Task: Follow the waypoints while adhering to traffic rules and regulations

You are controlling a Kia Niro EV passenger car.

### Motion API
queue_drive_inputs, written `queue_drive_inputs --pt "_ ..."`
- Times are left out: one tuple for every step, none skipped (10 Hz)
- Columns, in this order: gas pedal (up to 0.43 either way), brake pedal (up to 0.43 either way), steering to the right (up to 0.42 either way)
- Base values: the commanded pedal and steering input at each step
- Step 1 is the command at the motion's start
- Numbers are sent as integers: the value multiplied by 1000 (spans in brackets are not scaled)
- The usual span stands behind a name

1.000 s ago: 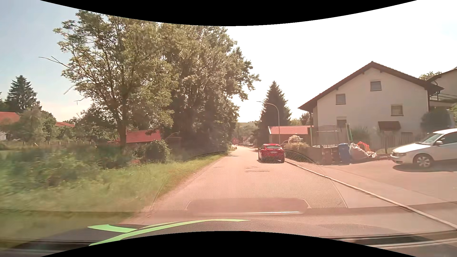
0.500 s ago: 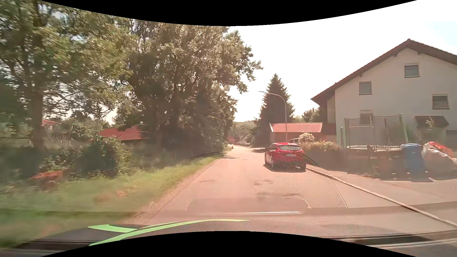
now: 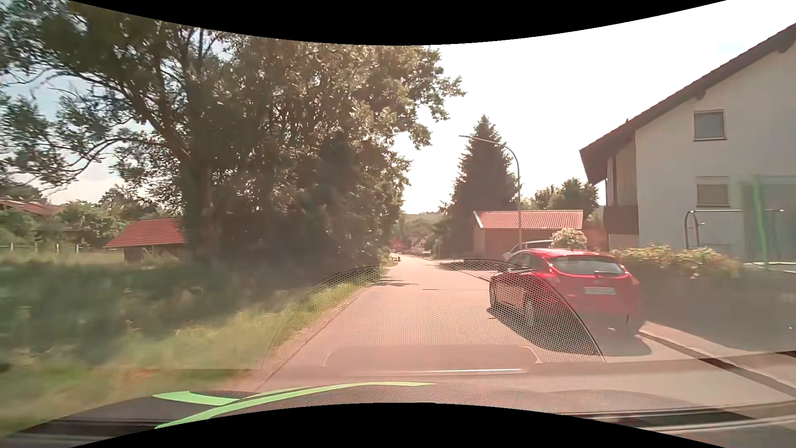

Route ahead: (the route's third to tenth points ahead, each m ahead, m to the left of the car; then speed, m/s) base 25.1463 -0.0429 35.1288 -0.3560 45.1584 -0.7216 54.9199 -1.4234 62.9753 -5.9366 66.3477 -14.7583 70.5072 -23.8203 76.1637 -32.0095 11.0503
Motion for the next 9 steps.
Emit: queue_drive_inputs --pt "0 116 14" --pt "0 110 14" --pt "0 116 14" --pt "0 116 14" --pt "0 116 14" --pt "0 110 15" --pt "0 104 15" --pt "0 98 15" --pt "0 98 16"
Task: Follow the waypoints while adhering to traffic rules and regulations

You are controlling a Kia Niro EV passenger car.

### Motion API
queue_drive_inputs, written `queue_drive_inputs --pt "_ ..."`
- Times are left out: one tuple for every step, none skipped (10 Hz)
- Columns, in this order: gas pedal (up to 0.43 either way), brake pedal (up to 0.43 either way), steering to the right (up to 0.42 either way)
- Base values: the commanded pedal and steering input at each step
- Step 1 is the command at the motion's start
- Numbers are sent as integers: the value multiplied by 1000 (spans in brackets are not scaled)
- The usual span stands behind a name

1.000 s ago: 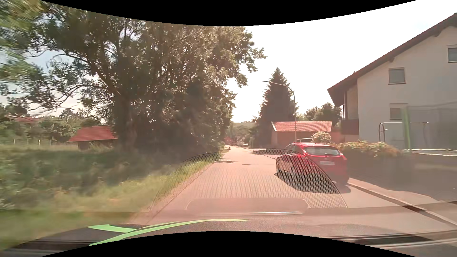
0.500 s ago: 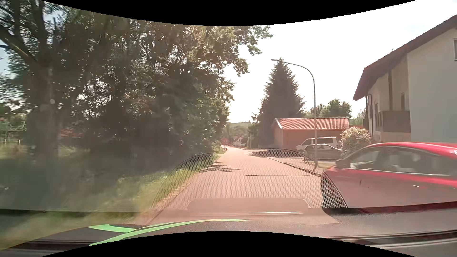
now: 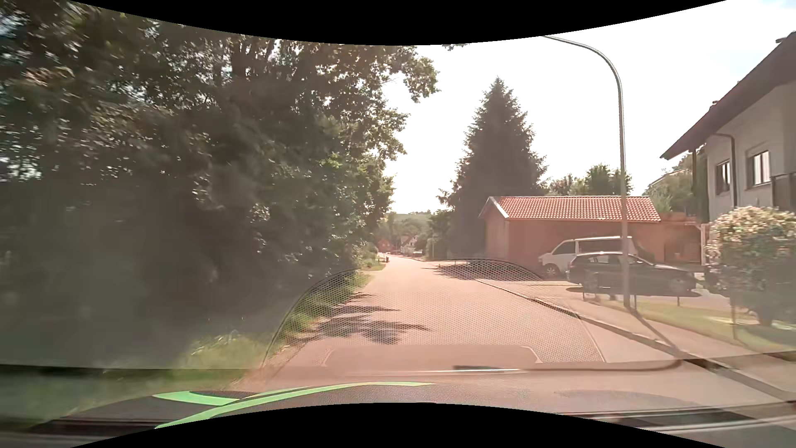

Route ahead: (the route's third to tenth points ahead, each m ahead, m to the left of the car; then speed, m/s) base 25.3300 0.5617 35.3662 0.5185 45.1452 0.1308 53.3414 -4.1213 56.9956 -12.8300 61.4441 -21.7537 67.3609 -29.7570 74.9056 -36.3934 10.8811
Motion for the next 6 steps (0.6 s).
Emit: queue_drive_inputs --pt "0 98 16" --pt "0 98 15" --pt "0 104 15" --pt "0 98 15" --pt "0 98 14" --pt "0 98 12"
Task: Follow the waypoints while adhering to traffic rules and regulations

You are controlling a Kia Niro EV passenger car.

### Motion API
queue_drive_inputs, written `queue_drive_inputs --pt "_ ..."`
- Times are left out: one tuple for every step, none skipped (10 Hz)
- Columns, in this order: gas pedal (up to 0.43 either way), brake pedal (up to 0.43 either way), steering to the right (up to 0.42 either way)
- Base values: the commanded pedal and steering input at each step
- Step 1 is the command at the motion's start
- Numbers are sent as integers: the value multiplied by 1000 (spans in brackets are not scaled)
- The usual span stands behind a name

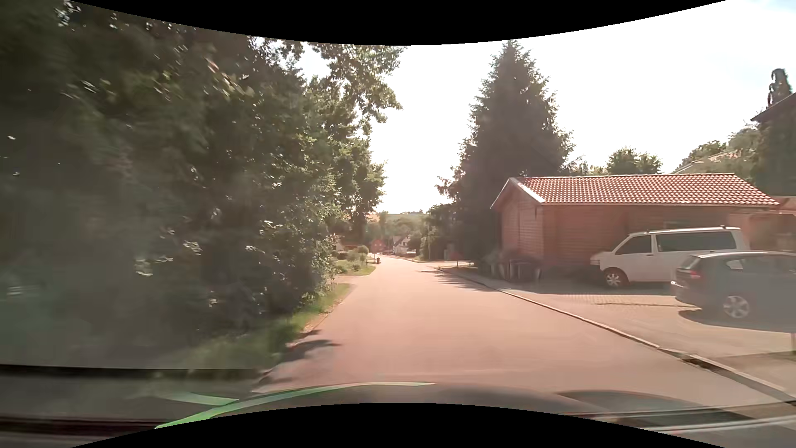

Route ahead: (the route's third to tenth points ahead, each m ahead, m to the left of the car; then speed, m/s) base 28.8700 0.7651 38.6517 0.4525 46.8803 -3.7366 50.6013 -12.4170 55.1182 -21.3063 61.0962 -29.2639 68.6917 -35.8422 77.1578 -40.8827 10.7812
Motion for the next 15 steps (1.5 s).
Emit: queue_drive_inputs --pt "0 98 10" --pt "0 98 10" --pt "0 110 10" --pt "0 116 9" --pt "0 122 8" --pt "0 128 6" --pt "0 146 3" --pt "0 159 -1" --pt "0 171 -2" --pt "0 189 -1" --pt "0 201 -1" --pt "0 207 0" --pt "0 220 -1" --pt "0 232 0" --pt "0 232 0"
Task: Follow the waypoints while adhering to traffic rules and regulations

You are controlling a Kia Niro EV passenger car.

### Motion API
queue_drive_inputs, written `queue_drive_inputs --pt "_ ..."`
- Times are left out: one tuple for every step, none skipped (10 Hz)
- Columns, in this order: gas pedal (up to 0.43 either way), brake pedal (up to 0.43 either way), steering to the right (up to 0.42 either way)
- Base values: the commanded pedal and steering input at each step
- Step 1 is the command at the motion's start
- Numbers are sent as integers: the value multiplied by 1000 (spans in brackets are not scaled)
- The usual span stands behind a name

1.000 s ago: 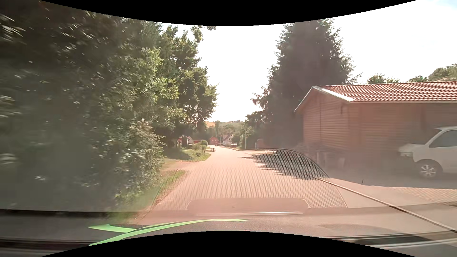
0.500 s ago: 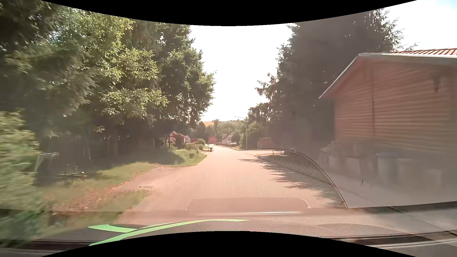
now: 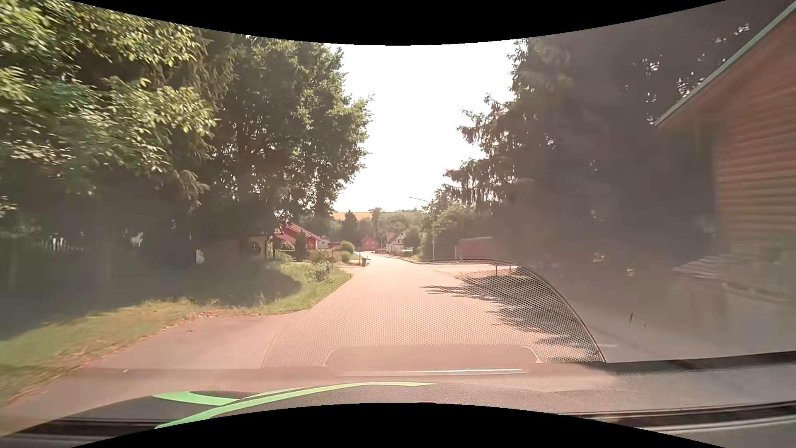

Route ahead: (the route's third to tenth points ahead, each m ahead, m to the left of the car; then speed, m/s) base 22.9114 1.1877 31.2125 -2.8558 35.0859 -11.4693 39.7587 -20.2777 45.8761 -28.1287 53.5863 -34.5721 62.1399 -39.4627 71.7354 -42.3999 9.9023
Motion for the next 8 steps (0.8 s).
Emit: queue_drive_inputs --pt "0 232 1" --pt "0 232 1" --pt "0 232 2" --pt "0 232 3" --pt "0 232 6" --pt "0 232 10" --pt "0 232 14" --pt "0 238 15"
